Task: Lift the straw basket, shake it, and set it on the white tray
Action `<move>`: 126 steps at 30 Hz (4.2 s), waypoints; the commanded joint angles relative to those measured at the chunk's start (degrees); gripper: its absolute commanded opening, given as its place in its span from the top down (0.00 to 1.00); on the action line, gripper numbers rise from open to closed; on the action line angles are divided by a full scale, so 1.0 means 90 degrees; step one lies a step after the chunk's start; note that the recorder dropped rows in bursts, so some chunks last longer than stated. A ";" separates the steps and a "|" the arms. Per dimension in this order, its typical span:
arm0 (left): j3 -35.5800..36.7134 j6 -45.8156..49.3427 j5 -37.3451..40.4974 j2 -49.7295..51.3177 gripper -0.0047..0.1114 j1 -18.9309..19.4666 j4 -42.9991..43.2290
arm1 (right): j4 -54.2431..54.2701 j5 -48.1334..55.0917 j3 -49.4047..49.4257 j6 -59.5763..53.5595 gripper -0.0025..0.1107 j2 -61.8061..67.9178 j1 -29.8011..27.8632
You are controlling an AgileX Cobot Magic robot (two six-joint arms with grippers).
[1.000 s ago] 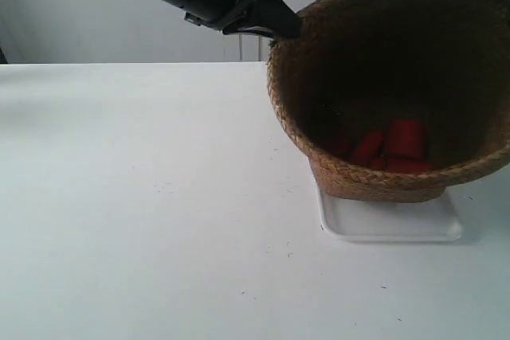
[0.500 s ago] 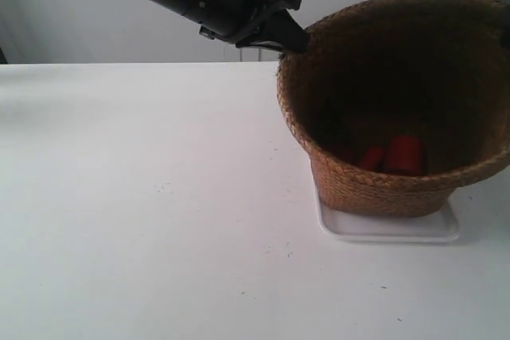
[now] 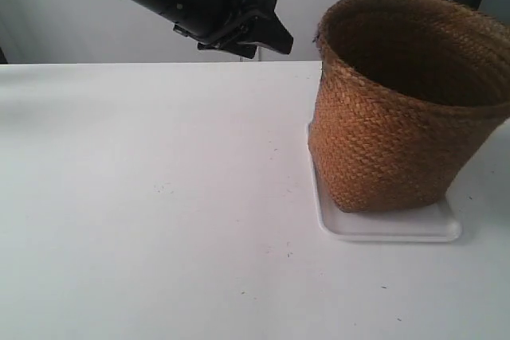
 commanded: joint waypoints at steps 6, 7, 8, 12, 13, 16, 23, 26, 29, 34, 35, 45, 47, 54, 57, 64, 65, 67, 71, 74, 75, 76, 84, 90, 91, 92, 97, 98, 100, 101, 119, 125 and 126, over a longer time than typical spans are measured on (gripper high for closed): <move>-0.0010 0.0832 -0.0023 -0.0635 0.32 -0.0005 0.0368 | 0.0029 -0.0546 -0.0383 0.0027 0.22 -0.0512 0.0008; -0.0010 0.0784 -0.0023 -0.0754 0.32 0.0034 0.0461 | 0.0029 -0.0679 -0.0417 0.0027 0.22 -0.0619 0.0008; 0.0004 0.0728 0.0033 -0.0910 0.32 0.0062 0.0555 | 0.0029 -0.0845 -0.0447 0.0027 0.22 -0.0768 0.0008; 0.0413 0.0788 0.0049 -0.1609 0.32 0.0139 0.0674 | 0.0029 -0.1242 -0.0489 0.0027 0.26 -0.1429 0.0008; 0.0588 0.0803 -0.0031 -0.1824 0.32 0.0139 0.0674 | 0.0029 -0.1281 -0.0489 0.0027 0.27 -0.1622 0.0008; 0.1295 0.0903 -0.0498 -0.2519 0.32 0.0139 0.0640 | 0.0029 -0.1469 -0.0476 0.0027 0.34 -0.2277 0.0008; 0.3436 0.1728 -0.2238 -0.4294 0.32 0.0139 -0.0257 | 0.0029 -0.1225 -0.0005 0.0027 0.37 -0.4277 0.0008; 0.4513 0.2379 -0.3043 -0.5278 0.32 0.0139 -0.0944 | 0.0029 -0.0907 0.0236 0.0027 0.37 -0.5301 0.0008; 0.5566 0.2904 -0.3838 -0.6270 0.32 0.0126 -0.1504 | 0.0029 -0.0744 0.0537 -0.0020 0.37 -0.6449 0.0008; 0.7088 0.2905 -0.5192 -0.7951 0.32 -0.0072 -0.1581 | 0.0029 -0.1055 0.1023 -0.0031 0.37 -0.7275 0.0441; 0.7331 0.2863 -0.5341 -0.8271 0.32 -0.0122 -0.1555 | 0.0029 -0.1013 0.1139 0.0049 0.37 -0.7365 0.0518; 0.9660 -0.0227 -0.6670 -1.0343 0.32 -0.0423 0.2086 | 0.0029 -0.0479 0.1270 0.0366 0.37 -0.8338 0.0832; 1.0042 -0.1345 -0.6934 -1.0472 0.32 -0.0423 0.3477 | 0.0029 -0.0501 0.1297 0.0366 0.37 -0.8338 0.0836; 1.0843 -0.5922 -0.6885 -1.0499 0.32 -0.0423 0.7541 | 0.0029 -0.0529 0.1298 0.0366 0.37 -0.8338 0.0836; 1.0843 -0.6045 -0.5683 -1.0499 0.32 -0.0423 0.7465 | 0.0029 -0.0549 0.1298 0.0366 0.37 -0.8338 0.0836; 1.0843 -0.5856 -0.5253 -1.0499 0.32 -0.0542 0.6930 | 0.0029 -0.0536 0.1298 0.0366 0.37 -0.8338 0.0836; 1.0843 -0.5856 -0.5223 -1.0499 0.32 -0.0565 0.6748 | 0.0029 -0.0533 0.1298 0.0366 0.37 -0.8338 0.0836; 1.0843 -0.5856 -0.5029 -1.0537 0.32 -0.0593 0.5749 | 0.0029 -0.0546 0.1298 0.0366 0.37 -0.8338 0.0836; 1.0843 -0.5856 -0.4476 -1.0672 0.32 -0.0036 0.4415 | 0.0029 -0.0546 0.1298 0.0366 0.37 -0.8338 0.0836; 1.0977 -0.5856 -0.4333 -1.1033 0.32 0.0622 0.4414 | 0.0029 -0.0546 0.1298 0.0366 0.37 -0.8338 0.0836; 1.1131 -0.5856 -0.4384 -1.1193 0.32 0.0839 0.4414 | 0.0029 -0.0546 0.1298 0.0366 0.37 -0.8338 0.0836; 1.1266 -0.5816 -0.4476 -1.1305 0.32 0.1036 0.4441 | 0.0029 -0.0546 0.1298 0.0366 0.37 -0.8338 0.0836; 1.1480 -0.4013 -0.4182 -1.2135 0.32 0.2038 0.4533 | 0.0029 -0.0597 0.1298 0.0366 0.37 -0.8338 0.0846; 1.1480 -0.1924 -0.2924 -1.2135 0.32 0.2071 0.4505 | 0.0029 -0.0582 0.1298 0.0366 0.37 -0.8338 0.0846; 1.1480 -0.1857 -0.2747 -1.2135 0.32 0.2071 0.4474 | 0.0029 -0.0582 0.1298 0.0366 0.37 -0.8338 0.0846; 1.1480 -0.1890 -0.2692 -1.2135 0.32 0.2071 0.4443 | 0.0029 -0.0582 0.1298 0.0366 0.37 -0.8338 0.0846; 1.1480 -0.2232 -0.2567 -1.2135 0.32 0.2071 0.4420 | 0.0029 -0.0580 0.1298 0.0366 0.37 -0.8338 0.0846; 1.1480 -0.2232 -0.2522 -1.2135 0.32 0.2071 0.4420 | 0.0029 -0.0580 0.1298 0.0366 0.37 -0.8338 0.0846; 1.1480 -0.2232 -0.2468 -1.2130 0.32 0.2071 0.4420 | 0.0029 -0.0597 0.1298 0.0366 0.37 -0.8338 0.0846; 1.1480 -0.2232 -0.2468 -1.2130 0.32 0.2071 0.4420 | 0.0029 -0.0597 0.1298 0.0366 0.37 -0.8338 0.0846; 1.1480 -0.2232 -0.2480 -1.2130 0.32 0.2071 0.4420 | 0.0029 -0.0596 0.1298 0.0366 0.37 -0.8338 0.0846; 1.1480 -0.2232 -0.2480 -1.2130 0.32 0.2071 0.4420 | 0.0029 -0.0678 0.1298 0.0500 0.37 -0.8338 0.0846; 1.1480 -0.2232 -0.2480 -1.2130 0.32 0.2071 0.4420 | 0.0059 -0.0785 0.1298 0.0555 0.37 -0.8338 0.0846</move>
